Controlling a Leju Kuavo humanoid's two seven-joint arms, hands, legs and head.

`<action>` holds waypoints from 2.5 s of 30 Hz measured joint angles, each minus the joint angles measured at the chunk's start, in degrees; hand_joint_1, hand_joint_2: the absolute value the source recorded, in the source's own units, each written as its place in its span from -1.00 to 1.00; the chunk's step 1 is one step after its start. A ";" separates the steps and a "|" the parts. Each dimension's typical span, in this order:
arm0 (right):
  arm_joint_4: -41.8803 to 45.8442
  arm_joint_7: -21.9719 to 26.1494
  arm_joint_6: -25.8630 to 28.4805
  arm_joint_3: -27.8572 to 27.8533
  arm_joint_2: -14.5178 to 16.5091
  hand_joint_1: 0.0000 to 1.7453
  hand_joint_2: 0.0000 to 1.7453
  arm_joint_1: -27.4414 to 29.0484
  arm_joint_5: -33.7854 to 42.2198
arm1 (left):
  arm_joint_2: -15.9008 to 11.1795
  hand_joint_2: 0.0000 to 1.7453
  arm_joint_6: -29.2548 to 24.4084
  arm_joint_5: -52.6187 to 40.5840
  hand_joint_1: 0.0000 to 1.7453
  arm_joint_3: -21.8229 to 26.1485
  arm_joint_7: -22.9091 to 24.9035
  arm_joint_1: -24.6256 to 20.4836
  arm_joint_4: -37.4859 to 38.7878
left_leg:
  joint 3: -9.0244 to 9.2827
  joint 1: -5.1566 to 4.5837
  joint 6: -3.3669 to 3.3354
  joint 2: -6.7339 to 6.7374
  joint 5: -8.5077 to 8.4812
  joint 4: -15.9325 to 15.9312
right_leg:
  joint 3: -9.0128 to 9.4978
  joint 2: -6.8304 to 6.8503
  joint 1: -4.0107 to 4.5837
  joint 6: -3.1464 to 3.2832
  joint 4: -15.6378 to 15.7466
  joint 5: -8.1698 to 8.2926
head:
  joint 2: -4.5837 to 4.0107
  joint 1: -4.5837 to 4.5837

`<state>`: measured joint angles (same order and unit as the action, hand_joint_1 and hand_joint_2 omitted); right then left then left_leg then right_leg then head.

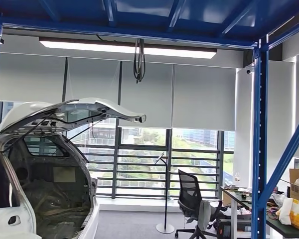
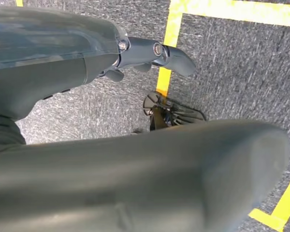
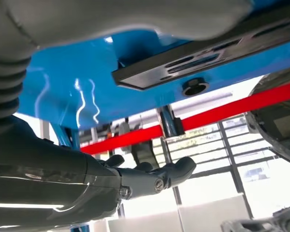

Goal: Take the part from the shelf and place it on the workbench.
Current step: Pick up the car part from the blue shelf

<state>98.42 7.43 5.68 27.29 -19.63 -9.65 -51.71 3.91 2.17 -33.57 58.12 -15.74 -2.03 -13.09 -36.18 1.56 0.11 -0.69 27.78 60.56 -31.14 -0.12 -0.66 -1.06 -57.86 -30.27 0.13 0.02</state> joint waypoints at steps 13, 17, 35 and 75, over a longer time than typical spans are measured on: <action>4.05 -39.46 12.00 12.97 -0.43 -1.00 1.00 -1.78 -38.68 | 0.20 -1.00 0.17 -3.03 -1.00 0.92 -0.61 -0.82 0.00 | 0.41 -0.59 -0.73 0.10 0.43 0.05 | 0.59 -0.07 -0.41 -1.70 0.79 -0.19 | 0.00 -0.01; 4.09 -46.66 10.60 20.40 -5.34 -1.00 1.00 -4.82 -38.55 | 0.20 -1.00 0.24 -3.60 -1.00 1.10 -0.76 -0.80 0.00 | 0.66 -0.53 -0.76 0.07 0.40 0.03 | 0.80 -0.01 -0.35 -1.77 0.75 -0.22 | 0.00 -0.02; -0.05 -37.12 13.67 4.19 -2.20 -1.00 1.00 9.10 -38.49 | 0.20 -1.00 0.48 -6.75 -1.00 3.05 -1.75 -0.69 0.00 | 0.82 -0.40 -0.72 0.01 0.43 -0.06 | 0.90 0.01 -0.22 -1.76 0.62 -0.42 | 0.00 -0.02; -23.81 -12.96 13.51 -28.07 19.15 -1.00 1.00 -3.48 -37.87 | -1.42 -1.00 1.55 -15.73 -1.00 3.32 -3.19 -1.33 0.00 | 0.94 -0.40 -0.71 0.05 0.41 -0.05 | 0.93 -0.04 -0.21 -1.76 0.44 -0.41 | 0.00 -0.02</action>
<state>74.62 -5.53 19.19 -0.78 -0.49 -13.13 -89.58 2.49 3.72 -49.30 61.44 -18.93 -3.37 -13.09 -35.24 1.16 -0.60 -0.64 28.19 60.51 -30.21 -0.16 -0.87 -2.81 -57.42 -30.68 0.13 0.00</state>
